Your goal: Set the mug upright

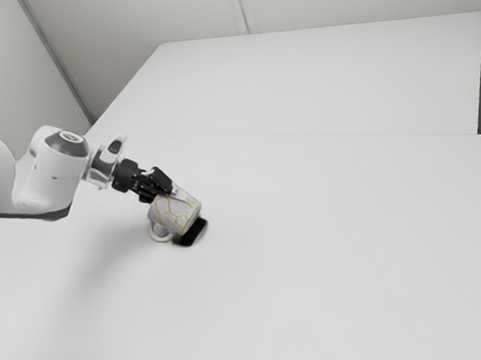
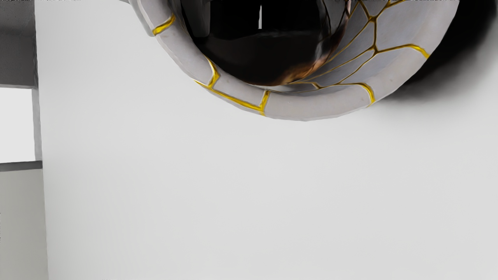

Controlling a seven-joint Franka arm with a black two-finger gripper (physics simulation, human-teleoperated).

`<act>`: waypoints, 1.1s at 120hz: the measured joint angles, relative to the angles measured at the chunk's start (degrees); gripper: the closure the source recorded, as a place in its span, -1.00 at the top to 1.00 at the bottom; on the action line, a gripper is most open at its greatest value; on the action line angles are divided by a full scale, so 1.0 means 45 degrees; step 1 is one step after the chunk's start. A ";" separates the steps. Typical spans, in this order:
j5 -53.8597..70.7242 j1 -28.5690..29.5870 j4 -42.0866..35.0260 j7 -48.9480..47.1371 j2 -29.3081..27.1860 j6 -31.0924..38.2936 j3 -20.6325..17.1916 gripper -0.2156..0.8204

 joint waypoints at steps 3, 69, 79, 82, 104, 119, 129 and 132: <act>0.0014 -0.0008 -0.0063 0.0061 -0.0180 0.0018 -0.0029 -0.77; 0.8282 -0.4764 -0.0425 -0.2633 -0.3643 0.0620 0.0724 -0.83; 0.9797 -0.5526 -0.1133 -0.3692 -0.4189 0.0698 0.0737 -0.82; 1.0173 -0.5689 -0.1445 -0.3999 -0.4388 0.0768 0.0718 -0.82; 1.2075 -0.5798 -0.3871 -0.5948 -0.5465 0.2550 0.0655 -0.82; 1.2717 -0.5904 -0.4996 -0.6993 -0.5590 0.4374 0.0634 -0.83; 1.2943 -0.5930 -0.5604 -0.7577 -0.5603 0.5517 0.0633 -0.82; 1.2988 -0.5931 -0.5777 -0.7737 -0.5605 0.5842 0.0633 -0.83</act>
